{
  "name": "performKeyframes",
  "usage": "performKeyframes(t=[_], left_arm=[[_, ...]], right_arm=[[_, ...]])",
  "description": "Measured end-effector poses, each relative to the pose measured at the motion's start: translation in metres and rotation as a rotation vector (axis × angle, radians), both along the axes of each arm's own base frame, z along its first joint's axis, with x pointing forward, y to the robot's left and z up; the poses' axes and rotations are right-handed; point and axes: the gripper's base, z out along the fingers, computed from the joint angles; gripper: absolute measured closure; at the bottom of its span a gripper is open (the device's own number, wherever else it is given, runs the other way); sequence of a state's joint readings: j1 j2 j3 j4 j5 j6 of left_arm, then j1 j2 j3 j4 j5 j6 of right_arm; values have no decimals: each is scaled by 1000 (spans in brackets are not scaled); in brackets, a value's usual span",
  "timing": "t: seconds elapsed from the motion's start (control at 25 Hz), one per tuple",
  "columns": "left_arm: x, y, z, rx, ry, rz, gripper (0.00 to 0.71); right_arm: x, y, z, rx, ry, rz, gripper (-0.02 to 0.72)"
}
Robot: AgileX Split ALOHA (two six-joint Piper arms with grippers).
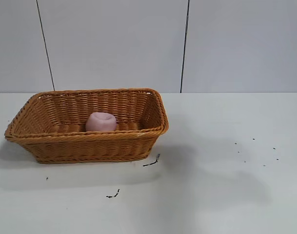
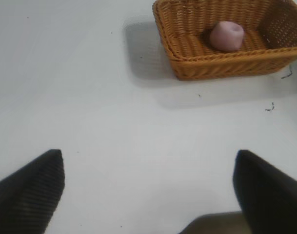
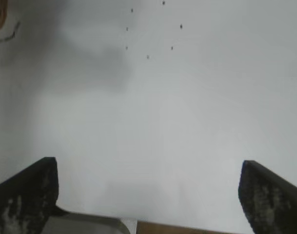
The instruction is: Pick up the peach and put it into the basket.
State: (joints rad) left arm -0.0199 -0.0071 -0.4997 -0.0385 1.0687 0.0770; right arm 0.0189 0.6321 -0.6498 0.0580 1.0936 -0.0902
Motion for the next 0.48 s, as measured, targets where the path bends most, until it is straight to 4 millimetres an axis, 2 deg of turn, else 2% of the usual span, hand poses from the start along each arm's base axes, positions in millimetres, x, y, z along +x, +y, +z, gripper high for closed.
performKeyframes(t=[0.2,0.48], left_arm=[[0,0,0,0,0,0,18],[0,0,0,0,0,0,18]], right_arm=[[-47,-1,-15,6,-213,-4,14],[-78,-3,-13,-3,-441,-10,14]])
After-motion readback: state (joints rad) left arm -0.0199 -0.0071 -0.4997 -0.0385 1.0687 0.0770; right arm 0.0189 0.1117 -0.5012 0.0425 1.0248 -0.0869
